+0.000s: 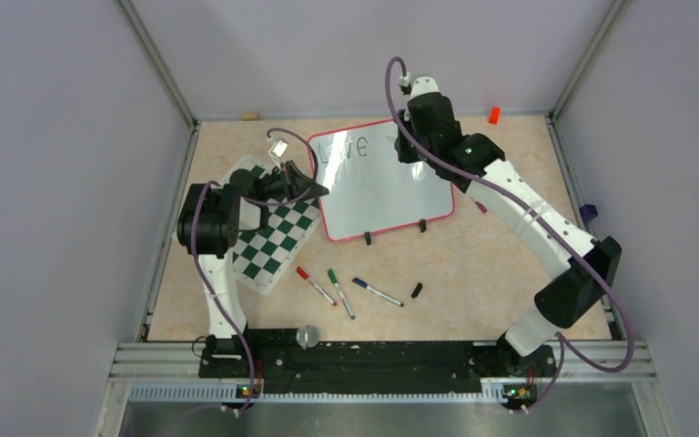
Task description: Write a sentence on the whiteboard
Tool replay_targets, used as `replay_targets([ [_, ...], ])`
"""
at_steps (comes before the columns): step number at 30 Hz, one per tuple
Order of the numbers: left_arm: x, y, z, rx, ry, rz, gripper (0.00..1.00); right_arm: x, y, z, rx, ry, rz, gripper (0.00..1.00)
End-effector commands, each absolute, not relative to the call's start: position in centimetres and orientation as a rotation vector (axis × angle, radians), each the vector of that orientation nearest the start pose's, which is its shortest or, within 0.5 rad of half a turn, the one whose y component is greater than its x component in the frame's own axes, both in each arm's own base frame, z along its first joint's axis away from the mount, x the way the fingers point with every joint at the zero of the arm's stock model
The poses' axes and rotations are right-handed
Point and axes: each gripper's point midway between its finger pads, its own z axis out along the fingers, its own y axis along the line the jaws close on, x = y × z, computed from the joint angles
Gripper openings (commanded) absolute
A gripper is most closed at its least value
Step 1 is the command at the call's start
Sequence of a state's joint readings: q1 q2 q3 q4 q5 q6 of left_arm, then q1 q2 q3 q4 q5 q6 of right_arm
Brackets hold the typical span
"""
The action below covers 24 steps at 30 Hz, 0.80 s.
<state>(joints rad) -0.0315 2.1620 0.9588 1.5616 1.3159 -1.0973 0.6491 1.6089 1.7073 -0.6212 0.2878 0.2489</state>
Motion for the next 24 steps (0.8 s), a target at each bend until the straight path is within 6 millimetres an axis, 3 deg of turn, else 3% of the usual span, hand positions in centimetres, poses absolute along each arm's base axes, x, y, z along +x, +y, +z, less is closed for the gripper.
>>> replay_targets([
  [1,37.7,-19.9,14.2,0.771,1.597,-1.641,0.00,38.2,22.6,33.9,-0.209,1.972,0.244,0.00],
  [8,38.0,-19.8,13.9,0.822,1.590,-1.634,0.00,37.1,21.1,34.0,-0.215,1.964,0.223,0.00],
  [12,38.9,-19.8,13.8,0.714,1.583,-1.612,0.00,36.4,20.7,33.4,-0.218,1.970,0.230,0.00],
  [24,38.0,-19.6,13.5,0.865,1.553,-1.588,0.00,35.9,20.9,32.2,-0.170,1.993,0.275,0.00],
])
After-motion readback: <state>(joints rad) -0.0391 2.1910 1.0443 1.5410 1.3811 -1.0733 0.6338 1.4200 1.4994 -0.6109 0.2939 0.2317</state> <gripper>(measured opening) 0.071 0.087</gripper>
